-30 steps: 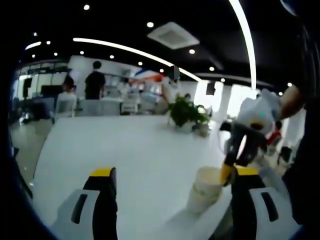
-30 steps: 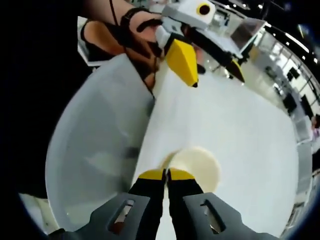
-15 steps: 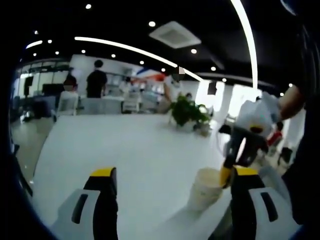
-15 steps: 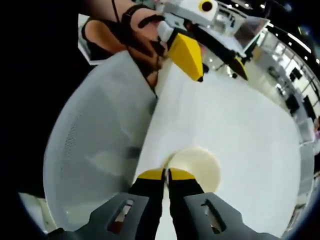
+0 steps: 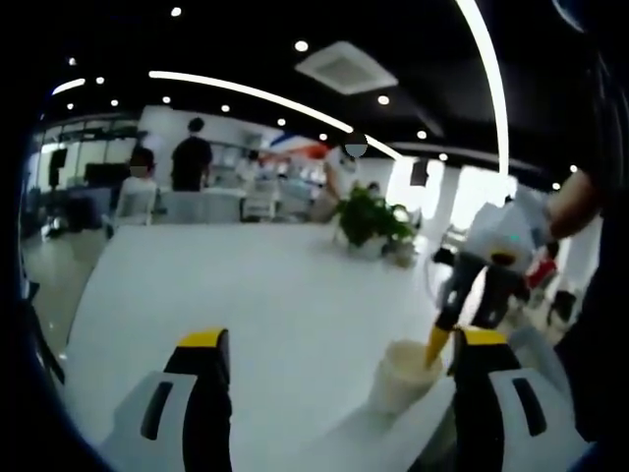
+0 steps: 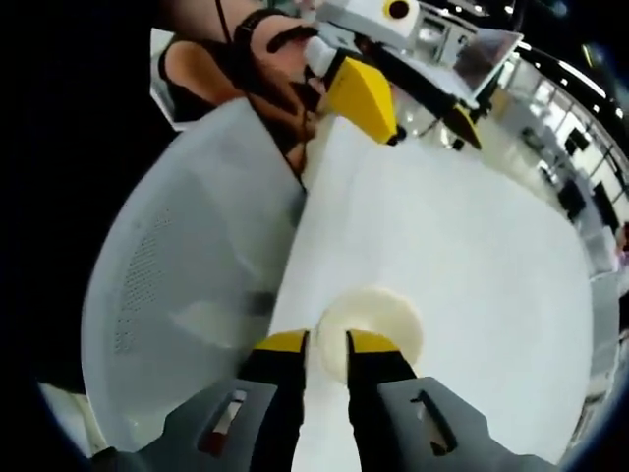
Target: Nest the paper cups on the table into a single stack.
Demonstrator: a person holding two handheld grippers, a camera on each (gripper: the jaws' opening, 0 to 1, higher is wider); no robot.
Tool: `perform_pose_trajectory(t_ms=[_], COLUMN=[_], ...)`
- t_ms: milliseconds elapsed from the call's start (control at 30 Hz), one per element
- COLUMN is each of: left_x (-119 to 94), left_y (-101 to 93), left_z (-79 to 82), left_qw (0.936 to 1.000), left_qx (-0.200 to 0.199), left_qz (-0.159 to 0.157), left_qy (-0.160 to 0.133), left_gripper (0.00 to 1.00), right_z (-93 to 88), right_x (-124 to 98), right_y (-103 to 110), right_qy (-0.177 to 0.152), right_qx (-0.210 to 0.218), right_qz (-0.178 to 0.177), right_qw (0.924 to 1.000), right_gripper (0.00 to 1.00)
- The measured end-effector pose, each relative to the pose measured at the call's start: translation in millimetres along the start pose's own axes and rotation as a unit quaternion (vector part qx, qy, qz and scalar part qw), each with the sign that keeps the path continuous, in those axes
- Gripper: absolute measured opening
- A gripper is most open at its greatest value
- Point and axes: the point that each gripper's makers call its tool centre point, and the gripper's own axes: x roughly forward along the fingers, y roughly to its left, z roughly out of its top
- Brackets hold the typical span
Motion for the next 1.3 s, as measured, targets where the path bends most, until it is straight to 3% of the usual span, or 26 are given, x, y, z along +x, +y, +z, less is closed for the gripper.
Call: perform_pose_trajectory(t_ms=[233, 600, 833, 967, 1300], left_x=[1, 1, 1, 1, 6], left_y=[-3.0, -7.2, -8.3, -8.6, -10.8], left_z=[-0.4, 5.6, 9.4, 10.1, 14.5], left_qw=[1.0000, 1.0000, 1.0000, 1.0000, 0.9999], left_qx=[0.004, 0.005, 0.006, 0.007, 0.010], left_qz=[-0.003, -0.005, -0.002, -0.004, -0.010], left_qy=[0.004, 0.004, 0.003, 0.003, 0.000], left_gripper=[0.92, 0.92, 0.92, 0.92, 0.91], right_z=[-1.8, 2.7, -4.0, -3.8, -14.4], right_x=[-2, -26, -36, -47, -75], right_y=[4, -1, -4, -6, -19], right_qy=[-0.006, -0.058, -0.077, -0.102, -0.170], right_qx=[0.006, 0.045, 0.081, 0.105, 0.216], right_qz=[-0.011, -0.046, -0.066, -0.089, -0.155], right_qw=[0.9999, 0.9962, 0.9915, 0.9852, 0.9487], right_gripper=[0.12, 0.12, 0.12, 0.12, 0.13])
